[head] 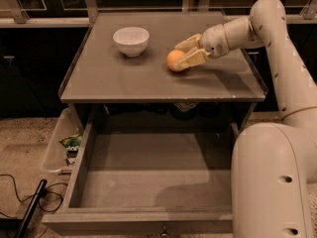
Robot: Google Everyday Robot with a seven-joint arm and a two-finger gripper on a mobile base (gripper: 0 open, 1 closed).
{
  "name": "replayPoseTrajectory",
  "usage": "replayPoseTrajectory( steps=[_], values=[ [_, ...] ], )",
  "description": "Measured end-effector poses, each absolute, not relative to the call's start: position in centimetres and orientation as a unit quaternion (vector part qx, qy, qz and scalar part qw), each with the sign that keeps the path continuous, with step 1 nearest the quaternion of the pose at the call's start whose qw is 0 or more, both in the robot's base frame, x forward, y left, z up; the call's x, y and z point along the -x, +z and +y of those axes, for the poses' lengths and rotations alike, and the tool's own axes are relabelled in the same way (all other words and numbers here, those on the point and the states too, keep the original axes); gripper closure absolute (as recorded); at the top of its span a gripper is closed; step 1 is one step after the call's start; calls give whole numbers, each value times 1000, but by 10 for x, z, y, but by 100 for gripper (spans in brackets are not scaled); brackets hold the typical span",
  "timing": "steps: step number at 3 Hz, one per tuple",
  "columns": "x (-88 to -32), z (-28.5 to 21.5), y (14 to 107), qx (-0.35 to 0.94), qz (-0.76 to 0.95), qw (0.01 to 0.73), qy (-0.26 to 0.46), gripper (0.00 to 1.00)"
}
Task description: Place orange into top drawer
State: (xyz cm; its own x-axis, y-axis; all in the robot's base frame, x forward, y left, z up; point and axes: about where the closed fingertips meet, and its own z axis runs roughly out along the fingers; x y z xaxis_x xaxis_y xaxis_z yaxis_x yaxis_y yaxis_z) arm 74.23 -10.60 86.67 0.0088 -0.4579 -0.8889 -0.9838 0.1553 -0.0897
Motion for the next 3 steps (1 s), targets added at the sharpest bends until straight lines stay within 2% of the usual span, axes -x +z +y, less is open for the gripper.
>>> replayPoseTrajectory(
  steps=[2, 3],
  values=[
    [-742, -106, 867, 571, 632, 423, 311, 88],
    [-742, -106, 867, 571, 632, 423, 311, 100]
  ],
)
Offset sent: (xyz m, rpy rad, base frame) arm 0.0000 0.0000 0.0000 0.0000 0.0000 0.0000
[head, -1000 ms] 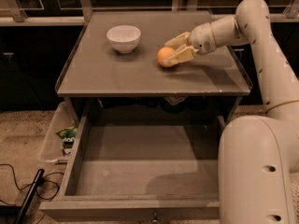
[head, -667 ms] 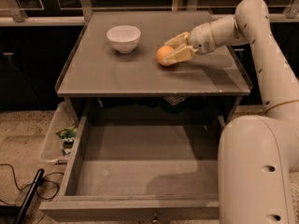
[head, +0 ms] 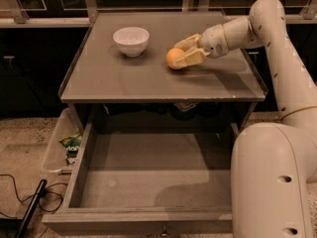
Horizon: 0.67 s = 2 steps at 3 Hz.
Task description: Place orange into top drawer
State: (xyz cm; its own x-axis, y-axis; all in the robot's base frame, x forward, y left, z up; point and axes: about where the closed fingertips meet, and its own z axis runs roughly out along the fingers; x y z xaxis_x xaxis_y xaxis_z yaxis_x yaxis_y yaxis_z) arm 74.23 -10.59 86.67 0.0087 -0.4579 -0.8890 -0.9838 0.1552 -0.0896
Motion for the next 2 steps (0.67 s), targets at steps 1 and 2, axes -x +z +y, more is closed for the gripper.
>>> replayPoseTrajectory(
  steps=[1, 2],
  values=[
    [-742, -106, 867, 571, 631, 423, 311, 100],
    [-733, -106, 875, 575, 621, 429, 315, 100]
  ],
)
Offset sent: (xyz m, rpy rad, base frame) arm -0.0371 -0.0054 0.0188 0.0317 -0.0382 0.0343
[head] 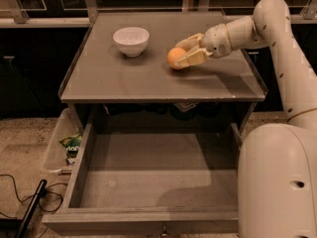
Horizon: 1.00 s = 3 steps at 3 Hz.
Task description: Place orange into top drawer
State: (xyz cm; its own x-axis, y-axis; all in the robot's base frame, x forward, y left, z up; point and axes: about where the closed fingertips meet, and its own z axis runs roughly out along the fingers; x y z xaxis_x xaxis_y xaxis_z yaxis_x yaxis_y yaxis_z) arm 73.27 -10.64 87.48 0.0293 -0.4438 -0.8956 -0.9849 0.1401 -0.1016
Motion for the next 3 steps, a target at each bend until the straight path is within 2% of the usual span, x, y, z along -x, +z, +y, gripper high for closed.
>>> replayPoseTrajectory(
  steps=[2, 3],
  values=[
    [-694, -125, 903, 588, 604, 446, 300, 100],
    [-654, -144, 926, 593, 592, 470, 277, 100]
  ],
)
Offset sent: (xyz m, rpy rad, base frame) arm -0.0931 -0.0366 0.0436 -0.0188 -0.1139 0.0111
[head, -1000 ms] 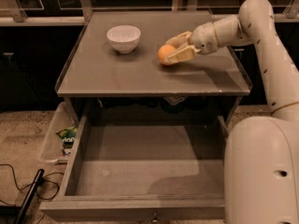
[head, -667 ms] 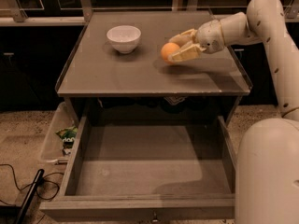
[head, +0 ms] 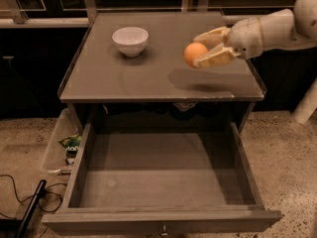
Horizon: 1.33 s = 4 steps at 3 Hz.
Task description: Place orange into top drawer
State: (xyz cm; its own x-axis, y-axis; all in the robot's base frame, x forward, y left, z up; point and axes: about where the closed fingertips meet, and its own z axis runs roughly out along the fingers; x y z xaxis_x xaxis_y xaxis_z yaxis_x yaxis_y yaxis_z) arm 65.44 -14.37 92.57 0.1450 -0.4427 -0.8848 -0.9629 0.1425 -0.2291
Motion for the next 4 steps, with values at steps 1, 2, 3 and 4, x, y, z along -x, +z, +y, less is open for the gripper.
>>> replayPoseTrajectory(
  steps=[1, 2, 3, 4],
  values=[
    [-601, -161, 952, 586, 578, 510, 252, 100],
    [-550, -168, 950, 572, 576, 530, 246, 100],
    [-516, -158, 901, 564, 602, 503, 260, 100],
    [-497, -140, 832, 567, 642, 442, 266, 100]
  ],
)
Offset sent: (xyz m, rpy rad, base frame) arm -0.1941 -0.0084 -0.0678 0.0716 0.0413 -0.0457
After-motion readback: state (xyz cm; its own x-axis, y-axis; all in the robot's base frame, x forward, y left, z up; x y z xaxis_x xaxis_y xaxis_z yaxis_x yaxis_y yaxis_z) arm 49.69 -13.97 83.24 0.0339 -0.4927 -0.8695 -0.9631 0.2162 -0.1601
